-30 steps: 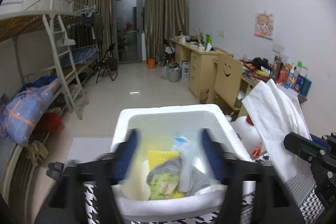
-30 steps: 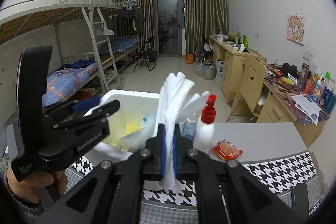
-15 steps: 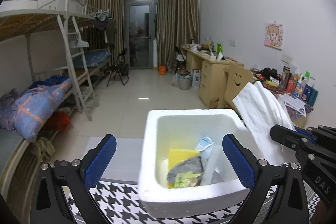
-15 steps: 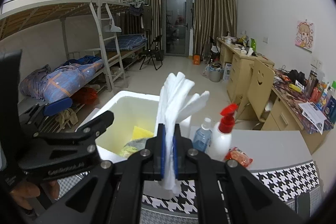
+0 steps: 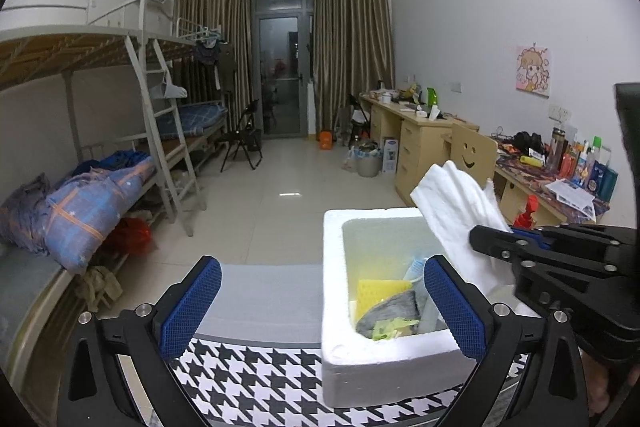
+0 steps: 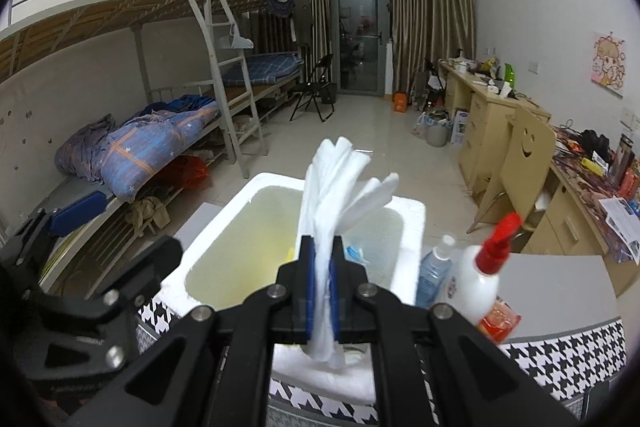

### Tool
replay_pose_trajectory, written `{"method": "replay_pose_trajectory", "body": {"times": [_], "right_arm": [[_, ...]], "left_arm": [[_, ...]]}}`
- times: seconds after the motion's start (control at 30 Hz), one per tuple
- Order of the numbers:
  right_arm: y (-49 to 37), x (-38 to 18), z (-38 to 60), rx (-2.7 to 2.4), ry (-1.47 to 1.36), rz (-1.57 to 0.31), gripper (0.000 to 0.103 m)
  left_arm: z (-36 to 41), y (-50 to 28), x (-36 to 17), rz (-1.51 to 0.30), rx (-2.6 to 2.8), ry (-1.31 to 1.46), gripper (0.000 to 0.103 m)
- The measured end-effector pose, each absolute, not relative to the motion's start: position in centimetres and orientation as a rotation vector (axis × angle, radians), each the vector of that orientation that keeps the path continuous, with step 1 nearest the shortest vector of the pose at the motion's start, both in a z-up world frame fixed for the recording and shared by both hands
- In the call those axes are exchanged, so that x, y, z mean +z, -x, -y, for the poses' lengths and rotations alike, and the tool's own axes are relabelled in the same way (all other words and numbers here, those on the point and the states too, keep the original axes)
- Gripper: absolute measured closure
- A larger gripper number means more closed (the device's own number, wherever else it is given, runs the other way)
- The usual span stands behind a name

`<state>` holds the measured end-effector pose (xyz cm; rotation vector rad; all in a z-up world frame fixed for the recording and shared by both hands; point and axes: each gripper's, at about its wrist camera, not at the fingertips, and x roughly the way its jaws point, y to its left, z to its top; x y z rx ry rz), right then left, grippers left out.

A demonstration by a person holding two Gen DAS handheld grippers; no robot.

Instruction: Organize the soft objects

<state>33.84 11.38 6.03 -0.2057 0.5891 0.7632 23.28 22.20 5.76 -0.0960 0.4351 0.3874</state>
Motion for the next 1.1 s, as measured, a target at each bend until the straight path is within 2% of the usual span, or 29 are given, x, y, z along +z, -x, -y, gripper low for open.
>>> {"method": "replay_pose_trajectory", "body": {"times": [0.03,0.07,0.1,0.13,0.17,0.47,0.67,1.1], "right_arm": [[-33.9,5.9,-11.7,0.761,0.211,-0.589,0.088],[-34.2,5.7,-12.0,0.755,0.218,-0.596,0.074],[-34.4,5.5,-12.0,0.747,0.221,-0.603,0.064],[-34.8,5.3,-12.1,0.731,0.216,-0.614,0.046],[-35.1,5.3,-12.1,0.724,0.205,-0.620,0.038],[-34.8,5.7,-10.4,0.715,0.179,-0.643,0.037],[-32.3,6.9,-8.5,0.719,0.179,-0.591,0.019],[-26.3,9.4,-2.5,0.686,0.140,-0.459,0.005]], "left_arm": [[-22.4,-23.2,5.8,-0.433,0.386,0.101,0.001],[-22.5,-23.1,5.8,-0.434,0.385,0.100,0.001],[-22.5,-23.1,5.7,-0.433,0.385,0.099,0.001],[-22.6,-23.1,5.6,-0.434,0.387,0.096,0.001],[-22.6,-23.1,5.5,-0.437,0.390,0.096,0.001],[-22.3,-22.7,5.5,-0.441,0.385,0.106,0.001],[-21.3,-20.7,6.0,-0.427,0.373,0.121,0.001],[-17.5,-16.0,8.4,-0.367,0.379,0.082,0.001]]}}
